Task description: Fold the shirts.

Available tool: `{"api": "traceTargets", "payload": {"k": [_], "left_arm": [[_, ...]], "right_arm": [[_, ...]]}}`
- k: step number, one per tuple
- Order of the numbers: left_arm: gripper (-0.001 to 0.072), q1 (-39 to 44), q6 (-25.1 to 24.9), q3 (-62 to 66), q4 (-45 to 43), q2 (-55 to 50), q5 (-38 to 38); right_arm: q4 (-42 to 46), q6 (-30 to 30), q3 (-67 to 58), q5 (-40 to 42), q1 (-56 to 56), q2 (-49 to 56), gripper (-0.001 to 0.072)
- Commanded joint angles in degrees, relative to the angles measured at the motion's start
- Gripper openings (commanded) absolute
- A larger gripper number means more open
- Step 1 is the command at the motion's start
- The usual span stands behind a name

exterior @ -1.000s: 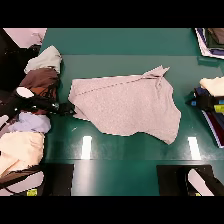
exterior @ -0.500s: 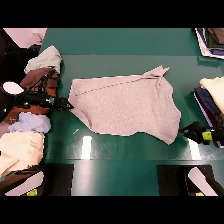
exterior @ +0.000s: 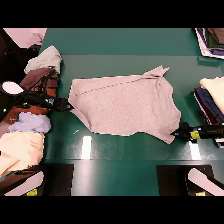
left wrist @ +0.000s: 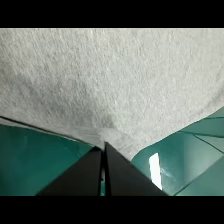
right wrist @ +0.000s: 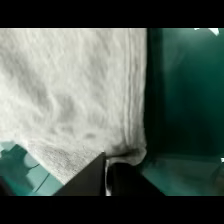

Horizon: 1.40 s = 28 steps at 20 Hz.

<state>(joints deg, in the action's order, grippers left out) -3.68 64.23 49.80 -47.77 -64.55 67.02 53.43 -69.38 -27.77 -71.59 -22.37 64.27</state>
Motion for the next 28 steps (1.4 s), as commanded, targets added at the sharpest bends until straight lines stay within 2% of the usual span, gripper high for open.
{"api": "traceTargets", "payload": {"k": [1,6,11,15,17,19,22,24,26,28], "left_arm": [[0.0024,-1.09,1.92,1.38,-0.31,2.25,0.33],[0.0024,-7.43,3.30,16.74,-0.22,10.56,2.62],[0.0024,-8.44,3.65,40.19,0.02,15.45,0.57],[0.0024,-8.44,6.36,61.37,0.04,15.69,-0.50],[0.0024,-8.44,6.73,69.46,0.04,15.69,-0.66],[0.0025,-8.44,9.35,74.62,0.48,15.87,-0.33],[0.0025,-8.44,11.04,76.98,4.04,15.89,3.30],[0.0024,-8.44,11.45,76.02,6.80,15.89,9.46],[0.0024,-8.44,12.44,70.20,4.39,15.87,13.68],[0.0024,-8.44,12.50,60.61,2.45,15.87,14.05]], "right_arm": [[-1.36,-0.90,-4.52,0.85,2.99,-3.17,0.0011],[-1.42,-4.39,-22.51,3.17,5.70,-14.67,0.0011],[-1.40,-7.30,-46.71,9.33,6.19,-22.43,0.0011],[-0.87,-7.08,-65.53,10.12,6.08,-24.35,0.0011],[-0.74,-7.06,-73.61,10.14,6.08,-24.09,0.0010],[-0.76,-7.06,-81.22,8.85,6.08,-22.64,0.0010],[-0.83,-7.15,-91.71,2.86,6.08,-18.99,0.0010],[-0.85,-7.80,-96.13,-2.03,6.08,-16.41,0.0009],[-1.07,-9.55,-96.13,-6.71,6.08,-13.60,0.0009],[-1.33,-10.34,-90.27,-11.13,6.08,-11.06,0.0009]]}}
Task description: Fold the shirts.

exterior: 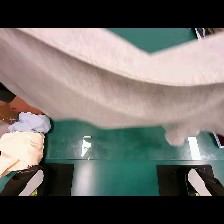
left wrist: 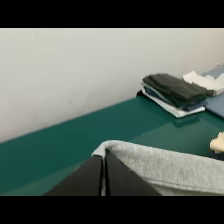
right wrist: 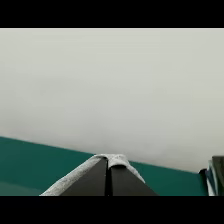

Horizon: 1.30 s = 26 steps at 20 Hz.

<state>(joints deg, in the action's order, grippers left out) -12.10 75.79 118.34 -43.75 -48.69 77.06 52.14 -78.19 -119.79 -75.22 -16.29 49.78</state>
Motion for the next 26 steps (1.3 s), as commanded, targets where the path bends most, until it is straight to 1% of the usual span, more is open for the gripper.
{"api": "traceTargets", "payload": {"k": [1,3,5,6,8,9,11,13,15,16,19,21,22,24,26], "left_arm": [[0.0024,-0.02,0.92,-14.03,-1.81,-0.31,3.96],[0.0024,0.26,0.70,-26.21,-2.32,-1.99,3.17],[0.0024,2.12,0.20,-37.16,-5.57,-5.70,1.09],[0.0024,3.48,0.20,-41.70,-7.48,-7.91,-0.33],[0.0024,6.56,-1.40,-48.41,-9.70,-14.12,-6.23],[0.0024,8.02,-2.43,-49.75,-9.92,-18.32,-10.43],[0.0025,9.92,-2.86,-49.81,-9.84,-26.05,-18.78],[0.0024,10.45,-3.04,-49.27,-8.37,-31.56,-28.41],[0.0024,10.45,-4.48,-46.14,-6.12,-35.74,-34.45],[0.0025,10.45,-5.35,-44.19,-6.05,-36.98,-35.91],[0.0025,10.45,-8.81,-39.04,-4.85,-38.88,-37.68],[0.0025,10.45,-11.32,-38.10,-4.85,-38.99,-37.42],[0.0024,10.45,-11.78,-38.16,-4.94,-39.01,-36.09],[0.0024,10.45,-11.85,-38.18,-5.20,-38.99,-31.26],[0.0023,10.45,-12.85,-38.73,-5.25,-38.99,-27.12]], "right_arm": [[-0.07,-1.53,5.95,-9.75,0.02,4.83,0.0009],[0.11,-1.53,12.83,-13.88,0.72,8.96,0.0009],[0.55,-1.53,19.04,-15.96,3.06,14.78,0.0009],[0.61,-1.44,21.44,-16.06,4.39,17.55,0.0009],[0.59,-1.07,25.44,-14.10,7.26,24.02,0.0009],[0.59,-0.94,26.75,-12.46,8.37,27.91,0.0009],[0.55,-0.59,27.71,-8.46,9.33,35.36,0.0009],[0.50,-0.59,27.41,-2.25,9.29,41.33,0.0009],[0.55,-0.50,25.05,3.67,9.27,46.16,0.0009],[0.52,0.20,23.43,5.46,9.27,47.91,0.0009],[0.52,1.31,17.84,9.49,9.33,51.43,0.0009],[0.70,1.64,15.23,10.36,9.29,52.59,0.0009],[2.10,1.79,14.82,10.08,9.29,52.63,0.0009],[8.41,1.79,14.69,6.01,9.42,52.28,0.0009],[13.22,1.79,18.64,3.48,9.44,50.12,0.0009]]}}
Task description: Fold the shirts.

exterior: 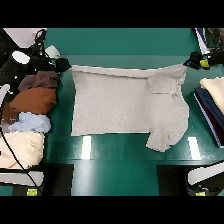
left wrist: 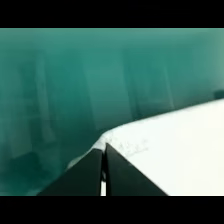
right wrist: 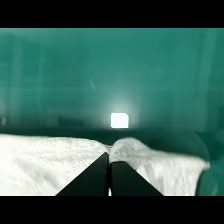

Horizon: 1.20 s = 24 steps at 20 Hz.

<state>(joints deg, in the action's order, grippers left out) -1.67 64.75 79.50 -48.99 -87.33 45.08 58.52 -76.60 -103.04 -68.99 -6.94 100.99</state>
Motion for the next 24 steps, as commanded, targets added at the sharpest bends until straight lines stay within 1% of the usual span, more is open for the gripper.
{"api": "traceTargets", "payload": {"k": [1,4,7,12,13,14,15,16,18,20,22,24], "left_arm": [[0.0023,0.02,-1.79,-0.76,-0.11,-0.35,5.88],[0.0024,0.02,-1.77,-5.51,-0.09,-0.35,7.50],[0.0025,0.02,-1.77,-10.88,-0.11,-0.35,7.48],[0.0026,0.02,-1.64,-13.62,-0.20,-0.35,8.35],[0.0035,0.02,-0.94,-13.62,-0.20,-0.35,8.87],[0.0280,0.02,0.07,-13.62,-0.17,-0.35,9.46],[0.0566,0.02,0.94,-13.60,-0.20,-0.35,10.03],[0.0599,-0.20,2.03,-13.31,-0.24,-0.35,11.28],[0.0599,-2.14,4.28,-11.58,-0.24,-0.04,16.65],[0.0599,-5.16,3.67,-11.91,-0.55,3.08,20.61],[0.0599,-7.19,2.69,-15.37,-2.95,7.87,23.63],[0.0599,-7.54,2.67,-21.40,-3.76,11.80,28.28]], "right_arm": [[8.55,0.17,5.20,-2.45,0.04,-2.84,0.0009],[10.73,0.22,16.52,1.22,0.04,-8.79,0.0009],[10.47,0.17,25.64,5.07,0.07,-12.76,0.0009],[8.46,0.15,33.90,6.60,0.09,-16.37,0.0011],[8.41,0.13,34.71,6.56,0.11,-17.00,0.0011],[8.44,0.13,35.36,6.38,0.09,-17.73,0.0032],[8.44,0.13,35.41,5.86,0.09,-18.16,0.0224],[8.39,0.11,35.12,4.72,-0.46,-18.73,0.0416],[8.37,0.22,34.10,0.00,-1.99,-20.61,0.0417],[8.11,2.14,35.54,-4.59,-4.79,-24.98,0.0416],[3.41,5.64,39.47,-9.05,-8.20,-30.25,0.0414],[-2.45,7.74,44.06,-12.74,-11.47,-34.60,0.0414]]}}
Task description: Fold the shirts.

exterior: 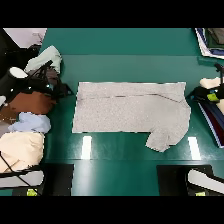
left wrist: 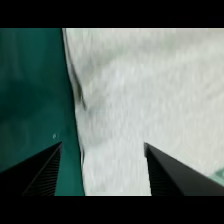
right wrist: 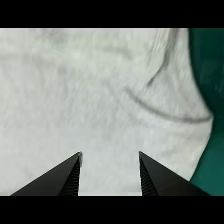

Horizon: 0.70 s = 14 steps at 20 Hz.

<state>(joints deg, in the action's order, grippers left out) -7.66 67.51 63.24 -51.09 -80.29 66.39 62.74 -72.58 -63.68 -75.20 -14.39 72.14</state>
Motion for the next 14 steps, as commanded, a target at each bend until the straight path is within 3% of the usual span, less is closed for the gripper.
{"api": "traceTargets", "payload": {"k": [1,7,14], "left_arm": [[0.0600,-1.33,-0.04,-8.44,-1.42,6.03,8.22],[0.0599,-0.17,-0.13,-25.03,-0.85,8.57,3.74],[0.0598,3.37,-1.81,-27.43,3.56,8.52,0.37]], "right_arm": [[-8.83,4.44,6.67,-7.13,-4.96,-7.34,0.0413],[-10.71,4.96,12.31,-6.97,-3.74,-13.03,0.0408],[-10.71,4.87,12.31,-6.21,-1.07,-16.39,0.0407]]}}
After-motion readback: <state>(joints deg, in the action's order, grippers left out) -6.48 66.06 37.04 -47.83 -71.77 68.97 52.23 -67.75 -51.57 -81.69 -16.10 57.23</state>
